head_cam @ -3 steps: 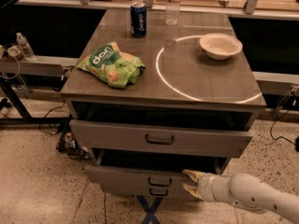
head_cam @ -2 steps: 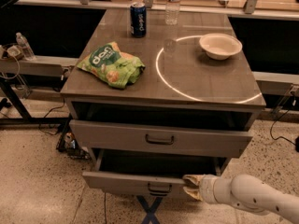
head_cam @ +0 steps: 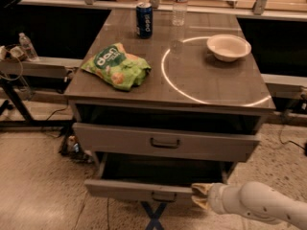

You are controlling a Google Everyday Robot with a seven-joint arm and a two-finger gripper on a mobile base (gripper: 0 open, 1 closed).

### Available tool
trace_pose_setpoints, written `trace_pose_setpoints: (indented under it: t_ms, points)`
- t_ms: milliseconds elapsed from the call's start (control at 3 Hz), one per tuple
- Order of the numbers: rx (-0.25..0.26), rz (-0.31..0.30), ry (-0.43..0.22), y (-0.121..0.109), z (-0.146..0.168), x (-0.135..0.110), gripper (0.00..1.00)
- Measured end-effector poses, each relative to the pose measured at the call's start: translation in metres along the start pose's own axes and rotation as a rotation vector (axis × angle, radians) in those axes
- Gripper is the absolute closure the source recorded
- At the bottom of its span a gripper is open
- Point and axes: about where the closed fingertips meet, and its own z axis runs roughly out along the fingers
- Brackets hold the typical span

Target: Open middle drawer

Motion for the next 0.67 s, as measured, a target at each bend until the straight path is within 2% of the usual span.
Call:
trace_pose_setpoints:
  t_ms: [333, 667]
  points:
    - [0.0, 0.0, 0.0, 0.0, -0.001, -0.001, 1.0]
    - [-0.056, 0.02, 0.024, 0.02, -0.005, 0.003, 0.93]
